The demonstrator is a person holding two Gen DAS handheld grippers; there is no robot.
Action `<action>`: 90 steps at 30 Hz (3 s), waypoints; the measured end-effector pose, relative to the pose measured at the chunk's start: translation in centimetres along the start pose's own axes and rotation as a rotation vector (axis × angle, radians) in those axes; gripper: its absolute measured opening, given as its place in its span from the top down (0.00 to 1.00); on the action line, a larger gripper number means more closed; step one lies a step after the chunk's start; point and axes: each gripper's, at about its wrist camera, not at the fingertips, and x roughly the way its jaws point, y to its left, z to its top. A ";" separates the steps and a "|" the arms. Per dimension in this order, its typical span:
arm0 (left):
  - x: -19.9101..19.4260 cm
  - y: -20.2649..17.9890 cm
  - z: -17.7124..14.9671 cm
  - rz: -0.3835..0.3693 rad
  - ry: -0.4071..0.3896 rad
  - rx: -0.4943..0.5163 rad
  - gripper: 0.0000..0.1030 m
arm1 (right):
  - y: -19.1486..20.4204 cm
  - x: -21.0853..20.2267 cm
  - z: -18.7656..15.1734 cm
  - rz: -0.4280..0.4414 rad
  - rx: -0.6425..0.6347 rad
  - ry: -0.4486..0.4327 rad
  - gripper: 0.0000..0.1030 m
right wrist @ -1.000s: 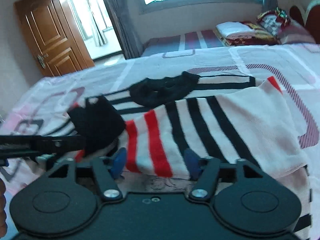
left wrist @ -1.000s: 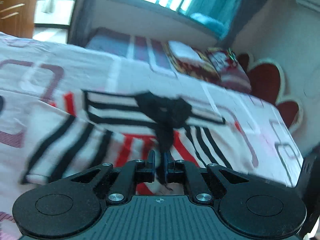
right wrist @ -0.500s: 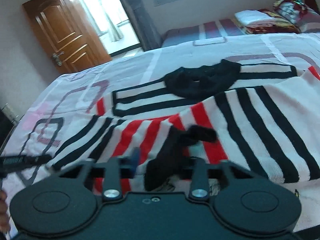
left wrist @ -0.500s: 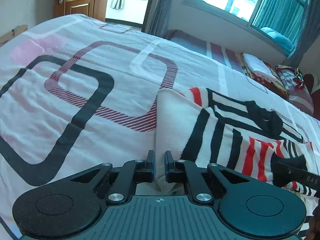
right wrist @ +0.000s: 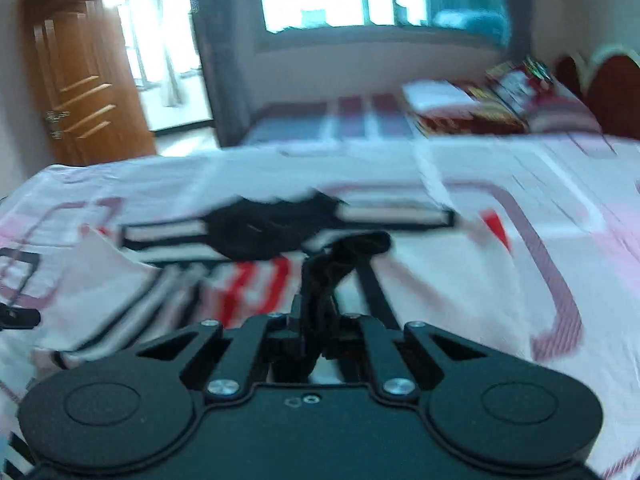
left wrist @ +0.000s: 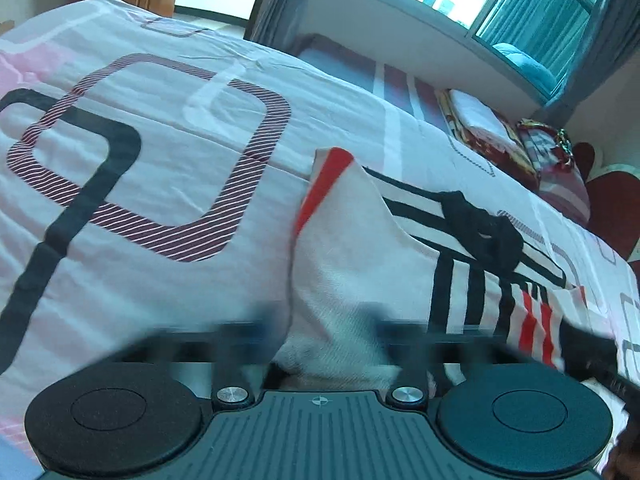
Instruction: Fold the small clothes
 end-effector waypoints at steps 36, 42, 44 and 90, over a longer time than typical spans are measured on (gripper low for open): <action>-0.8 -4.5 -0.2 0.030 -0.146 0.144 0.85 | -3.6 -2.0 -0.9 -0.077 0.051 -0.066 0.76; 0.5 -6.5 -5.1 0.046 -0.044 0.231 0.85 | 0.6 -1.2 -1.4 0.078 -0.029 -0.005 0.79; 0.4 -6.1 -6.8 0.045 -0.088 0.266 0.85 | 1.6 -0.3 -2.4 0.078 -0.078 0.030 0.79; -0.1 -14.0 -7.7 0.244 -0.087 0.217 0.12 | -7.4 0.0 -1.7 0.007 -0.129 0.088 0.68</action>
